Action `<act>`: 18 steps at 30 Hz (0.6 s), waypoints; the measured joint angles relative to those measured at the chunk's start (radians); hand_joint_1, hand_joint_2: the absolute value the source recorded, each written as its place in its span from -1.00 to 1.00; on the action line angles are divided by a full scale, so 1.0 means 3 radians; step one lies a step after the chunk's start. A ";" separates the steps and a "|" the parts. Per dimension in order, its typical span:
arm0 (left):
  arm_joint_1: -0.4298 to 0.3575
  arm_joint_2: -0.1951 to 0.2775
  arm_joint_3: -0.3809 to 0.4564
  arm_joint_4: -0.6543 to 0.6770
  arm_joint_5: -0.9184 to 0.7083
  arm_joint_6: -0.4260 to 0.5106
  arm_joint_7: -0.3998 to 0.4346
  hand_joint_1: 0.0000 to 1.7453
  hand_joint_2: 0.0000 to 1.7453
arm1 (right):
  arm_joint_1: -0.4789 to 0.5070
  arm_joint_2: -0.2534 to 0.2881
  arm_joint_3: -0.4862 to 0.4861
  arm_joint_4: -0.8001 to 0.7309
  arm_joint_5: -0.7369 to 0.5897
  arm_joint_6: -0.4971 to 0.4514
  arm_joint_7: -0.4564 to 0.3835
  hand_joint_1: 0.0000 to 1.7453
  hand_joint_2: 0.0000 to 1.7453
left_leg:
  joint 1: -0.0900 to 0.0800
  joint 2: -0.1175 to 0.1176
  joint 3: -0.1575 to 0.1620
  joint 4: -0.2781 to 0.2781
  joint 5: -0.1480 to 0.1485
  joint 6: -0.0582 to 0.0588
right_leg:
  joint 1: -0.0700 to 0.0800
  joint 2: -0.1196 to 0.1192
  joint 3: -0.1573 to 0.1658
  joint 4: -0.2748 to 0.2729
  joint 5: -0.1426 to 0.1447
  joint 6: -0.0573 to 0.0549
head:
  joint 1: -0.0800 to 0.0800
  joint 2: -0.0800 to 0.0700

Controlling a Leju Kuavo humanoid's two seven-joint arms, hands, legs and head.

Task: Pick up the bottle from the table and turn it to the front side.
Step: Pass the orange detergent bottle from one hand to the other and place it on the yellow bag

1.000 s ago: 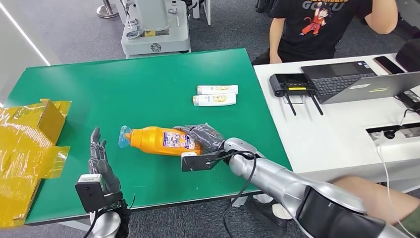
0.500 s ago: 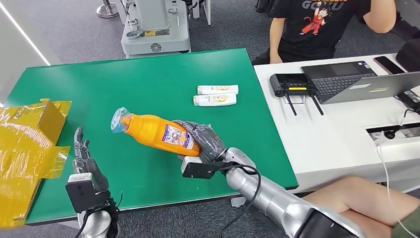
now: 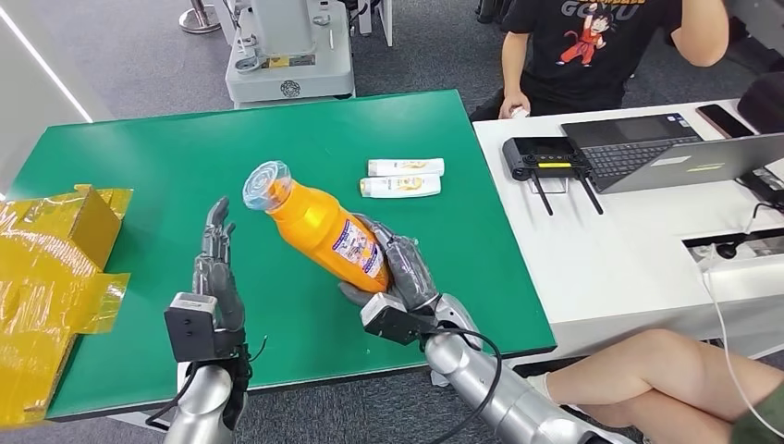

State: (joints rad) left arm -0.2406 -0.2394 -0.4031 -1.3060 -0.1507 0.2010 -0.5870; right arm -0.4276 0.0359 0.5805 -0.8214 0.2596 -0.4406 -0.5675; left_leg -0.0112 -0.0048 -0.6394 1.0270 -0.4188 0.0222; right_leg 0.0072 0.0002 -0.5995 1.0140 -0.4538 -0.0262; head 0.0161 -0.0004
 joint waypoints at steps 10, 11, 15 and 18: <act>-0.0121 -0.0086 -0.0218 0.0045 0.0115 -0.0066 0.0057 -1.00 -1.00 | 0.0078 0.0093 -0.0198 -0.0032 0.0065 0.0055 0.0009 1.00 1.00 | 0.0000 0.0001 0.0000 0.0000 -0.0001 -0.0001 | 0.0000 0.0000 -0.0002 0.0000 0.0000 0.0000 | 0.0000 0.0000; -0.0127 -0.0090 -0.0220 0.0050 0.0118 -0.0072 0.0057 -1.00 -1.00 | 0.0078 0.0102 -0.0205 -0.0032 0.0065 0.0069 0.0018 1.00 1.00 | 0.0001 0.0001 0.0000 0.0000 -0.0001 -0.0002 | 0.0000 0.0001 -0.0002 0.0000 0.0000 0.0000 | 0.0000 0.0000; -0.0149 -0.0107 -0.0241 0.0071 0.0119 -0.0083 0.0057 -1.00 -1.00 | 0.0066 0.0135 -0.0232 -0.0033 0.0070 0.0111 0.0052 1.00 1.00 | 0.0001 0.0001 0.0000 0.0000 -0.0001 -0.0002 | 0.0000 0.0000 -0.0002 0.0001 0.0000 0.0000 | 0.0000 0.0000; -0.0164 -0.0118 -0.0257 0.0085 0.0118 -0.0095 0.0057 -1.00 -1.00 | 0.0029 0.0168 -0.0239 -0.0024 0.0105 0.0151 0.0087 1.00 1.00 | 0.0001 0.0002 0.0000 0.0000 -0.0001 -0.0002 | 0.0000 0.0001 -0.0002 0.0001 0.0000 0.0000 | 0.0000 0.0000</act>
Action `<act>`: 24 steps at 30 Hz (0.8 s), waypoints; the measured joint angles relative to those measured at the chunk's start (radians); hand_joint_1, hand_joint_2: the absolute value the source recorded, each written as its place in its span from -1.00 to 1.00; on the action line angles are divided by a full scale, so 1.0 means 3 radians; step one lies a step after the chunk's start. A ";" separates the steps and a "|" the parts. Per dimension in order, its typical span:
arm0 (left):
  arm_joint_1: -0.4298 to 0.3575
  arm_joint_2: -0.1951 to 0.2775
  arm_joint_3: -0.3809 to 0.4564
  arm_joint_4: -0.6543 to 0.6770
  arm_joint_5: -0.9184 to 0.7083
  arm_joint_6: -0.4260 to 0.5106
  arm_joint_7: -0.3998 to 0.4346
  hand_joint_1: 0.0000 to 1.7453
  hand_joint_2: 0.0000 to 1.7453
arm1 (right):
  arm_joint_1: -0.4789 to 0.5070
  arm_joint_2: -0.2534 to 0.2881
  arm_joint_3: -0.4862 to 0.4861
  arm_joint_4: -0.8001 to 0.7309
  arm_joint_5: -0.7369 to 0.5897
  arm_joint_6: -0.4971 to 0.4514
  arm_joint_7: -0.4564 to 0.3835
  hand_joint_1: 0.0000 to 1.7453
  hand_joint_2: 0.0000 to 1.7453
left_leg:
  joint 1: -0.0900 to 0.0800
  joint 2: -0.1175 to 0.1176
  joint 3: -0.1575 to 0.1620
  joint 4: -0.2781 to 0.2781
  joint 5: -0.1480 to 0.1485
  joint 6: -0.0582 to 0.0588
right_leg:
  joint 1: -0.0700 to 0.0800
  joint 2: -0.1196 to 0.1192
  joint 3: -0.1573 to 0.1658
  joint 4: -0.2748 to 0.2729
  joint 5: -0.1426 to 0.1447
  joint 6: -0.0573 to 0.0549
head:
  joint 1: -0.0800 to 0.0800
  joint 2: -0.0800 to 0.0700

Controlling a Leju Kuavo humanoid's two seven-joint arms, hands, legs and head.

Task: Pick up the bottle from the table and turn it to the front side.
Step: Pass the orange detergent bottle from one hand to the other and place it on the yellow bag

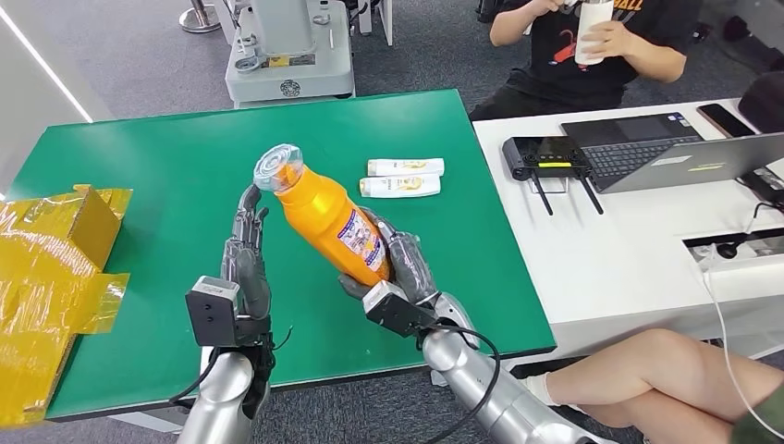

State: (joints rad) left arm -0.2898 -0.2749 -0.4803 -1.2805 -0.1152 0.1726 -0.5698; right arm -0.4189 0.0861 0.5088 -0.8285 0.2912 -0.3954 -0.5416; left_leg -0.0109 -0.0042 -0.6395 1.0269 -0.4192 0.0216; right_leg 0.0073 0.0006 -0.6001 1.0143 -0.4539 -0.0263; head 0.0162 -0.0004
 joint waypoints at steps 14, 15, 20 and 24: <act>-0.0038 -0.0052 -0.0017 0.0086 0.0072 0.0052 0.0017 -1.00 -1.00 | -0.0313 0.0295 0.0003 0.0149 0.0087 0.0159 0.0120 1.00 1.00 | 0.0000 0.0000 0.0000 0.0000 0.0000 0.0000 | 0.0000 0.0001 -0.0001 0.0000 0.0000 0.0000 | -0.0001 0.0000; -0.0038 -0.0053 -0.0017 0.0089 0.0078 0.0055 0.0017 -1.00 -1.00 | -0.0322 0.0314 0.0003 0.0153 0.0089 0.0167 0.0126 1.00 1.00 | 0.0000 0.0000 -0.0001 0.0000 0.0000 0.0000 | 0.0000 0.0000 -0.0001 0.0000 0.0000 0.0000 | 0.0000 0.0000; -0.0039 -0.0052 -0.0015 0.0106 0.0103 0.0076 0.0007 -1.00 -1.00 | -0.0365 0.0380 0.0010 0.0185 0.0097 0.0222 0.0127 1.00 1.00 | 0.0000 0.0000 -0.0001 0.0000 0.0000 0.0000 | 0.0000 0.0001 -0.0001 0.0000 0.0000 0.0000 | 0.0000 0.0000; -0.0039 -0.0052 -0.0014 0.0115 0.0118 0.0082 0.0002 -1.00 -1.00 | -0.0421 0.0442 0.0018 0.0223 0.0132 0.0241 0.0126 1.00 1.00 | 0.0000 0.0000 -0.0001 0.0000 0.0000 0.0000 | 0.0000 0.0000 -0.0001 0.0000 0.0000 0.0000 | 0.0000 0.0000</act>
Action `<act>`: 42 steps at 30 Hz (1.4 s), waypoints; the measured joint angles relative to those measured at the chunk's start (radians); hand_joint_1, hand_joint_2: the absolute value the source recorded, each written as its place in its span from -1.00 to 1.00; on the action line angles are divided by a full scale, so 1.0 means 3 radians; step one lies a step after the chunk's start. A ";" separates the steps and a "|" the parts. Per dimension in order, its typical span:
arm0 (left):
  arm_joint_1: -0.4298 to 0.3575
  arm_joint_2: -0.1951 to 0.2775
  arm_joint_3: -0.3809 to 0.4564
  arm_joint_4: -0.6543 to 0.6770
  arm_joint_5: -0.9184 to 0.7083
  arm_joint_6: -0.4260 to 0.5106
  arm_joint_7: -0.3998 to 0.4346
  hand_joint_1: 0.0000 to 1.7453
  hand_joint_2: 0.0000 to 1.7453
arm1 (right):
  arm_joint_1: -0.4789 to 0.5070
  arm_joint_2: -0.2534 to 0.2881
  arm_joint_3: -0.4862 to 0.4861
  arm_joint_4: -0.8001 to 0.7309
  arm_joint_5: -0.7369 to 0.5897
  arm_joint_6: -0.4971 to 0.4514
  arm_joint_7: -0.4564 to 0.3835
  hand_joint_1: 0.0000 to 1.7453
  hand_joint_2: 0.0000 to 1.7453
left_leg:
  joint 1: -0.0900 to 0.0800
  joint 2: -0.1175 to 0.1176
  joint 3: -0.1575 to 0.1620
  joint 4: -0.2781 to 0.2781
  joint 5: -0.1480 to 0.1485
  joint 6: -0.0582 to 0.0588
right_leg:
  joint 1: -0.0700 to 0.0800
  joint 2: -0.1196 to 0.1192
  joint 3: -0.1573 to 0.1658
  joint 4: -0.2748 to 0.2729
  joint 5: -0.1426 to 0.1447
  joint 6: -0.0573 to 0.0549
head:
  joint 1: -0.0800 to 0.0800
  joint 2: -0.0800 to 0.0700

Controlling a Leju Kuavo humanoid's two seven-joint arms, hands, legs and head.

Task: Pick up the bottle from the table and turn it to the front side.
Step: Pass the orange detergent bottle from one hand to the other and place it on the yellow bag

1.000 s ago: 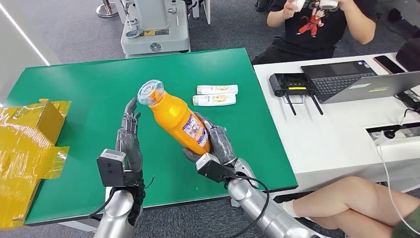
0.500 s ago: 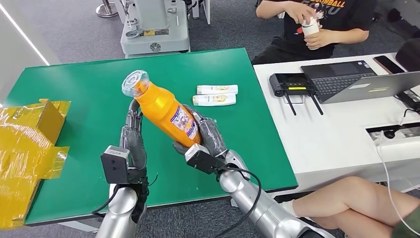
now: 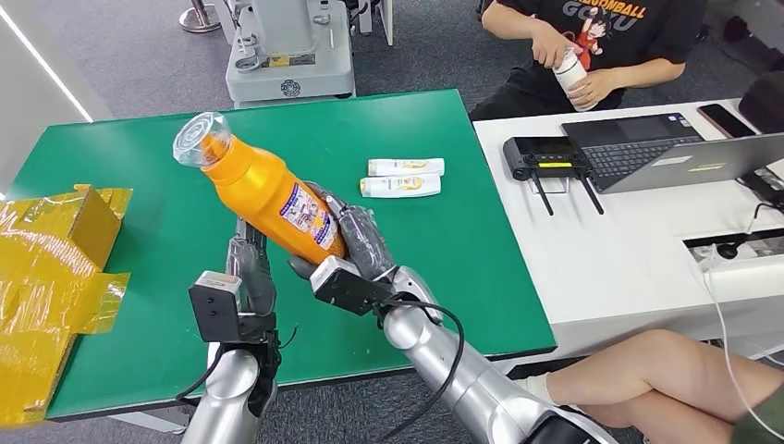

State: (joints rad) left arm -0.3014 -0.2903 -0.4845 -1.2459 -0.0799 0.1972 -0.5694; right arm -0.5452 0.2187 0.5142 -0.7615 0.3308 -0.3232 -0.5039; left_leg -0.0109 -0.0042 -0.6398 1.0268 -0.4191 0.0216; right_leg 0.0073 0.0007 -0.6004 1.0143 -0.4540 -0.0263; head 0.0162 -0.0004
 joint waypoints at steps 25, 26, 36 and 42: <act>-0.0072 0.0000 0.0031 0.0055 0.0061 0.0074 -0.0097 -1.00 1.00 | -0.0074 0.0122 0.0032 0.0190 -0.0009 0.0090 -0.0076 1.00 1.00 | 0.0000 0.0000 0.0000 0.0000 0.0000 0.0000 | 0.0000 0.0000 0.0000 0.0000 0.0000 0.0000 | -0.0001 0.0000; -0.0072 0.0000 0.0033 0.0055 0.0062 0.0074 -0.0097 -1.00 1.00 | -0.0074 0.0122 0.0032 0.0190 -0.0009 0.0090 -0.0076 1.00 1.00 | 0.0000 0.0000 0.0000 0.0000 0.0000 0.0000 | 0.0000 0.0000 0.0000 0.0000 0.0000 0.0000 | -0.0001 0.0000; -0.0130 0.0000 0.0043 0.0107 0.0107 0.0017 -0.0132 -1.00 1.00 | -0.0083 0.0122 0.0032 0.0227 -0.0044 0.0086 -0.0129 1.00 1.00 | 0.0000 0.0000 0.0000 0.0000 0.0000 0.0000 | 0.0000 0.0000 0.0000 0.0000 0.0000 0.0000 | 0.0000 0.0000; -0.0168 -0.0001 0.0060 0.0168 0.0123 -0.0002 -0.0134 -1.00 1.00 | -0.0086 0.0122 0.0032 0.0269 -0.0052 0.0085 -0.0156 1.00 1.00 | 0.0000 0.0000 0.0000 0.0000 0.0000 0.0000 | 0.0000 0.0000 0.0000 0.0000 0.0000 0.0000 | 0.0000 0.0000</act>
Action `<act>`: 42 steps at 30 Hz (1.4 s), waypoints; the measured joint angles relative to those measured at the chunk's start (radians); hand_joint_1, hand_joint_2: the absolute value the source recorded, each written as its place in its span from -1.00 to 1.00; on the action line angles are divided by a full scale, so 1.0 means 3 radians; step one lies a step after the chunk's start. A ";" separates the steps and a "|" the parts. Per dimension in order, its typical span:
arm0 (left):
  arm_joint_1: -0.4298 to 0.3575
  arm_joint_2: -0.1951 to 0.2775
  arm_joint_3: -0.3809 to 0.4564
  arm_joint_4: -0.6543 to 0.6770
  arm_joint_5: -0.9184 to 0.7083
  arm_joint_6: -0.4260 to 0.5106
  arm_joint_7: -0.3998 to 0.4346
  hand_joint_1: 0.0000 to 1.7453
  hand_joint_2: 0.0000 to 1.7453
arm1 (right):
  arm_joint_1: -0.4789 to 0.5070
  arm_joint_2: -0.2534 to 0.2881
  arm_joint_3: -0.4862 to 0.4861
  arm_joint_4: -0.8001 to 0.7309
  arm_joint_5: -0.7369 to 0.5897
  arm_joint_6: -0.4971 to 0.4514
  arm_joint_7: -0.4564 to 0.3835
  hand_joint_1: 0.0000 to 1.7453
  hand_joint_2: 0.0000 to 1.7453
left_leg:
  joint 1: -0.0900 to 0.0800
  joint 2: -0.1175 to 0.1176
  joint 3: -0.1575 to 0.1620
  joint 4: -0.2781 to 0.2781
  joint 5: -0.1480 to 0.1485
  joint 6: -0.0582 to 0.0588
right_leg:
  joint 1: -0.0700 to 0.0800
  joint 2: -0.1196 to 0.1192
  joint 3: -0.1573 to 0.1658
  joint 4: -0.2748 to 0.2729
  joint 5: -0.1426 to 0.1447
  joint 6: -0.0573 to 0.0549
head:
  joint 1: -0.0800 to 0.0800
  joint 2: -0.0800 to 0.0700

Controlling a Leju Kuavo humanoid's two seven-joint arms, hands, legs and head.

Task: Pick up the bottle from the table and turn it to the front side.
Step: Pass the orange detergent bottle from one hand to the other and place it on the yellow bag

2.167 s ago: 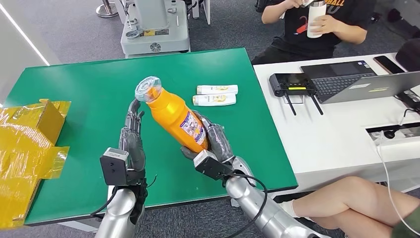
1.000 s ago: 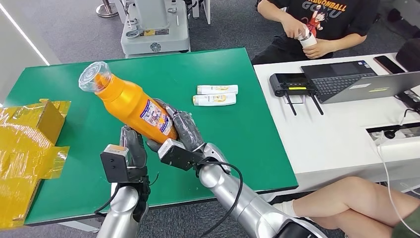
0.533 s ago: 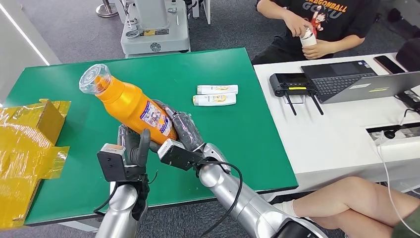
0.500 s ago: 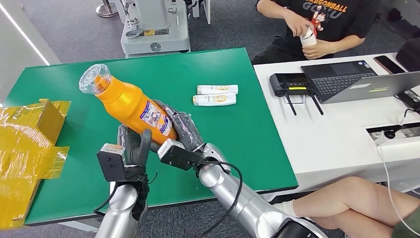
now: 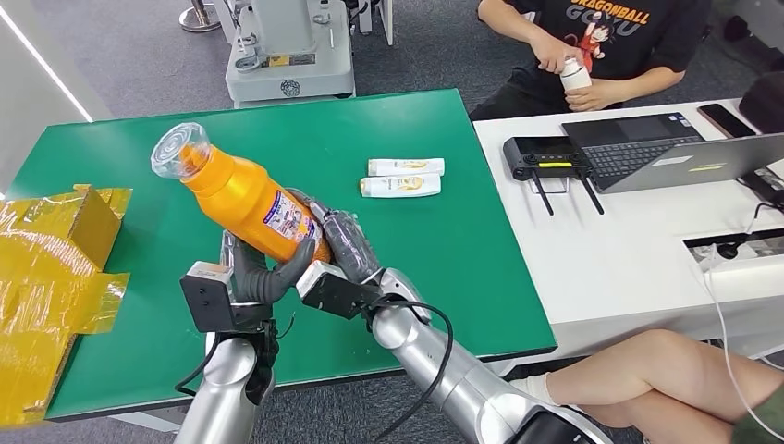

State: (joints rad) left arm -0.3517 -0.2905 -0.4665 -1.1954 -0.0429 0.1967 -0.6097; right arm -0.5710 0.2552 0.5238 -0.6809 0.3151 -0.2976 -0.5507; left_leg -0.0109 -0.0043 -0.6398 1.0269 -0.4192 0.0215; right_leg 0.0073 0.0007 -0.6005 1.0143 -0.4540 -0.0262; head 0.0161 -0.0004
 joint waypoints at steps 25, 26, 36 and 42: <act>0.0062 0.0009 0.0213 0.0086 -0.0003 -0.0071 -0.0039 -1.00 1.00 | -0.0113 0.0087 0.0108 0.0619 0.0284 0.0132 0.0087 1.00 1.00 | 0.0000 0.0001 -0.0001 0.0000 -0.0001 -0.0001 | 0.0000 0.0001 -0.0002 0.0000 0.0000 0.0000 | 0.0000 0.0000; 0.0069 0.0013 0.0221 0.0086 -0.0005 -0.0068 -0.0045 -1.00 1.00 | -0.0113 0.0084 0.0109 0.0634 0.0290 0.0137 0.0086 1.00 1.00 | 0.0000 0.0001 -0.0001 0.0000 -0.0001 -0.0001 | 0.0000 0.0001 -0.0002 0.0000 0.0000 0.0000 | 0.0000 0.0000; 0.0133 0.0032 0.0252 0.0085 -0.0010 -0.0058 -0.0059 -0.96 1.00 | -0.0114 0.0059 0.0162 0.0752 0.0337 0.0052 0.0050 1.00 1.00 | 0.0000 0.0001 -0.0001 0.0000 -0.0001 -0.0001 | 0.0000 0.0001 -0.0002 0.0000 0.0000 0.0000 | 0.0000 0.0000; 0.0132 0.0031 0.0254 0.0085 0.0007 -0.0066 -0.0070 0.98 1.00 | -0.0142 0.0057 0.0190 0.0769 0.0356 -0.0081 -0.0008 1.00 1.00 | 0.0000 0.0001 -0.0001 0.0000 -0.0001 -0.0001 | 0.0000 0.0001 -0.0002 0.0000 0.0000 0.0000 | 0.0000 0.0000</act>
State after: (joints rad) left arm -0.3120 -0.2811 -0.3902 -1.1700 -0.0407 0.1768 -0.6307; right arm -0.6136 0.2722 0.5809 -0.4501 0.4218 -0.3220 -0.5529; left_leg -0.0108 -0.0041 -0.6402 1.0268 -0.4194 0.0212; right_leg 0.0073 0.0010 -0.6011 1.0143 -0.4541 -0.0263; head 0.0161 -0.0004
